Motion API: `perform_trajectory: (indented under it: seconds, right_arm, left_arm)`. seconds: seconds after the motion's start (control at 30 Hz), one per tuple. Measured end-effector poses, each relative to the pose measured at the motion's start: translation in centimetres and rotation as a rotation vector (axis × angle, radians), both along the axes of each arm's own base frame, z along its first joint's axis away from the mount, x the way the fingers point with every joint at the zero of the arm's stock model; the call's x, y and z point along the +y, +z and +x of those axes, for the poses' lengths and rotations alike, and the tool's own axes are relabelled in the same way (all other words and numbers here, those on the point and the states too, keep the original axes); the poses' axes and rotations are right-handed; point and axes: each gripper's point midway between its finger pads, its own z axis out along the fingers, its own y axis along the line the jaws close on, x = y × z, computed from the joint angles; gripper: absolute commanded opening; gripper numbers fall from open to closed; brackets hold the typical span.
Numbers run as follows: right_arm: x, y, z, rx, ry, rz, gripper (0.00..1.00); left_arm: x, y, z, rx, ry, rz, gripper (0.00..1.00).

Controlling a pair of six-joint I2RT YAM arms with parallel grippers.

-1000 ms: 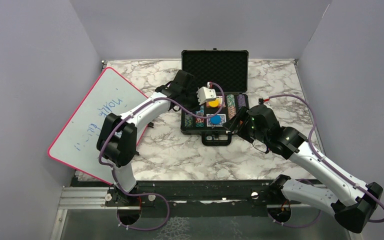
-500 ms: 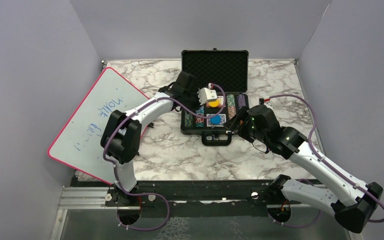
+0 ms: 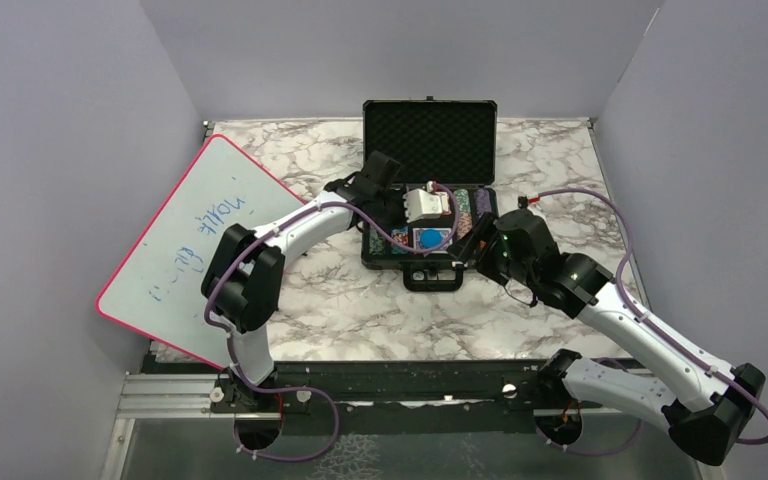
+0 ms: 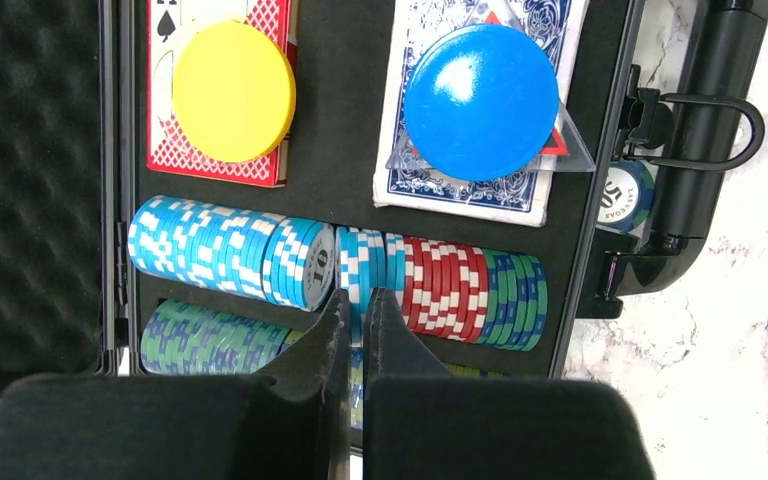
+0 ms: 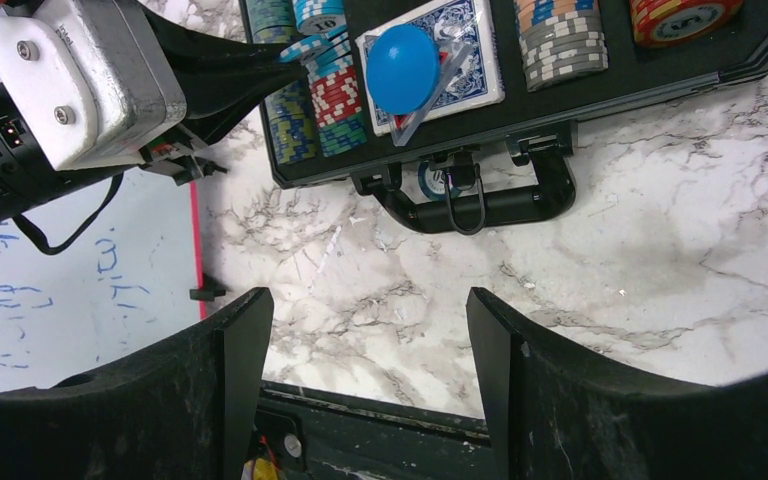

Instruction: Pack up texas hold em set

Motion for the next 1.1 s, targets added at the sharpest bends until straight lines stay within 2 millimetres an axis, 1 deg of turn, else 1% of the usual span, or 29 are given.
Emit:
perform_trajectory:
  seconds: [0.27,0.47,0.73,1.1]
  right_arm:
    - [0.0,0.0,0.0,0.0,0.0,0.0,0.74]
    - [0.0,0.0,0.0,0.0,0.0,0.0,0.74]
    - [-0.1,0.0,-0.1,0.0,-0.002,-0.002,0.74]
    - [-0.2,0.0,-0.1,0.0,-0.003,-0.002,0.74]
  left_arm:
    - [0.3,0.1,0.1,0.004,0.013,0.015,0.0]
    - [0.2,0.3,0.8,0.001,0.048,0.016,0.0]
    - [0.3,0.6,2.5,-0.038,0.112,0.024,0.0]
    - [0.5,0.7,2.8,-0.039,0.141,0.022,0.0]
